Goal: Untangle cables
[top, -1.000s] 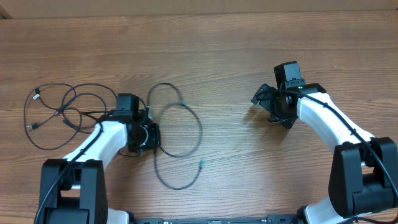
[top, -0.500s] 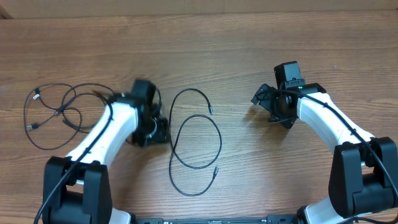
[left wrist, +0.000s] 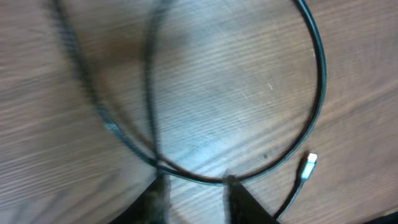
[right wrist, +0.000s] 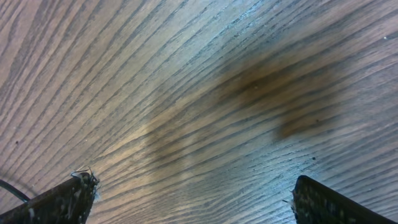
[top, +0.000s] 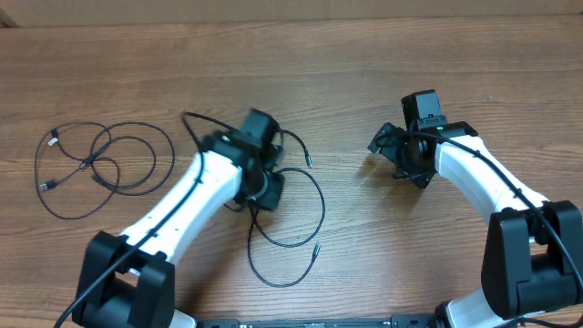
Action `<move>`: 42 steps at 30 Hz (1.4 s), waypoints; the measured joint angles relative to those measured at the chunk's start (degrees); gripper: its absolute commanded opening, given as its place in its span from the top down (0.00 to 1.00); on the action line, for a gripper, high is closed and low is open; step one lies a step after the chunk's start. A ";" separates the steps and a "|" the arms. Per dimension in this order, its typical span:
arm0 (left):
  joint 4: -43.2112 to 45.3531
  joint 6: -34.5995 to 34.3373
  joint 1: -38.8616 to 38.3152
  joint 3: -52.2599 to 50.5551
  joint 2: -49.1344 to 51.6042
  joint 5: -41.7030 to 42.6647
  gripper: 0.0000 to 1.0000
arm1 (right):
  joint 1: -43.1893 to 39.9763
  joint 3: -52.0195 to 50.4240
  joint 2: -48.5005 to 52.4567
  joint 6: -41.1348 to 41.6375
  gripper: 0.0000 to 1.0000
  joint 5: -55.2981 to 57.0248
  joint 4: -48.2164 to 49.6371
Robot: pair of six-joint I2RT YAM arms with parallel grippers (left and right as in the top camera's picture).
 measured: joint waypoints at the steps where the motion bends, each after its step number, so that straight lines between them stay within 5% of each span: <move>1: 0.81 0.04 -1.44 -1.11 0.00 0.04 0.54 | 0.00 0.00 0.00 0.00 0.00 0.00 0.00; 8: 2.47 0.96 -9.79 -6.93 0.00 1.70 0.61 | 0.00 0.00 0.00 -0.04 0.00 0.00 -0.02; 15: 5.57 0.66 -16.85 -8.22 0.00 3.89 0.57 | 0.00 0.00 0.00 0.02 0.00 0.00 -0.02; 29: 7.08 -13.18 -27.52 -8.39 1.09 -0.81 0.63 | 0.00 0.00 0.00 -0.02 0.00 0.00 0.02; 42: 3.52 -9.09 -30.21 -5.73 9.68 -2.75 0.63 | 0.00 0.00 0.00 -0.02 0.00 0.02 0.00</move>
